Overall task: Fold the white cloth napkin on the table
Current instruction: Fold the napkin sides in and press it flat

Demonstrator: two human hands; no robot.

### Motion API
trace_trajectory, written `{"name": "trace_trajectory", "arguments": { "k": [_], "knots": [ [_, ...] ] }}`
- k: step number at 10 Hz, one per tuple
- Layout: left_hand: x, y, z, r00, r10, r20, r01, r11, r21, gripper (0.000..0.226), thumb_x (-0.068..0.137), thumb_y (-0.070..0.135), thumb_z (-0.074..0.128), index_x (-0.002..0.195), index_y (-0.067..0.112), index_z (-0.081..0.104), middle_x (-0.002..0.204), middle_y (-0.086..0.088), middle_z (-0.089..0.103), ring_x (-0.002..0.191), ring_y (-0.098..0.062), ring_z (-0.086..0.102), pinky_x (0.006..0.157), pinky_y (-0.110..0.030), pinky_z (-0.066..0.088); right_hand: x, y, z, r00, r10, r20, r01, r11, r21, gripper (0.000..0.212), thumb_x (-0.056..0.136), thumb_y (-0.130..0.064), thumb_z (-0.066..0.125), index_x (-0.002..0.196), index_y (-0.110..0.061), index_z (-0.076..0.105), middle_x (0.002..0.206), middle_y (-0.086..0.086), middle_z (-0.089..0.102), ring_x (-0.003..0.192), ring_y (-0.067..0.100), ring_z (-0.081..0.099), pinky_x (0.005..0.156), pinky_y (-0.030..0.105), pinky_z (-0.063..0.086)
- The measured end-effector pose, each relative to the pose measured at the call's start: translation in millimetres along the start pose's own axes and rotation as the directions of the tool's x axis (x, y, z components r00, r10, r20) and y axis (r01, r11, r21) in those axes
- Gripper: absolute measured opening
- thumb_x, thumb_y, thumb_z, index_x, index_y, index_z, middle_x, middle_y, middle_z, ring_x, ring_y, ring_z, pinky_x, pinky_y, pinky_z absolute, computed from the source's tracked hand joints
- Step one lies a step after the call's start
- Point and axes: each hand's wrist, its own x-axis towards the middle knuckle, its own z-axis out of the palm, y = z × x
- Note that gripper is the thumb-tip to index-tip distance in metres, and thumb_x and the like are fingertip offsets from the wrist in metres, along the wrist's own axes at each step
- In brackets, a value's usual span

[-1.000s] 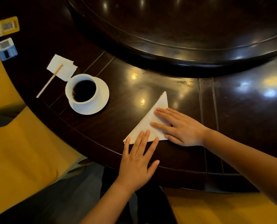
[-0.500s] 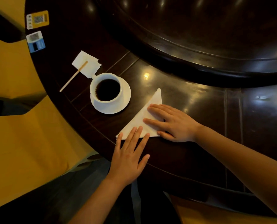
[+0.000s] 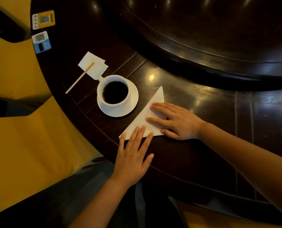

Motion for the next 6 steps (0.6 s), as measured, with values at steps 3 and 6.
{"name": "trace_trajectory", "arguments": {
  "k": [3,6],
  "knots": [
    [-1,1,-11,0.999,0.001,0.047,0.0,1.0,-0.006,0.058,0.094,0.048,0.026,0.145,0.02,0.028,0.153,-0.009,0.028,0.142,-0.022,0.017,0.113,-0.051,0.011,-2,-10,-13,0.998,0.041,0.053,-0.039,0.999,-0.037,0.055,0.095,-0.043,0.032,0.146,-0.027,0.022,0.152,0.016,0.024,0.141,0.031,0.017,0.112,0.041,0.008],
    [2,-4,-76,1.0,0.026,0.012,-0.022,0.957,-0.289,0.055,0.09,0.043,0.032,0.134,0.014,0.048,0.127,-0.004,0.059,0.117,-0.018,0.054,0.095,-0.036,0.045,-12,-88,-56,0.893,0.448,-0.04,-0.448,0.894,0.003,0.041,0.08,-0.031,0.061,0.118,-0.014,0.059,0.125,0.018,0.057,0.119,0.035,0.051,0.1,0.053,0.037]
  ]
}}
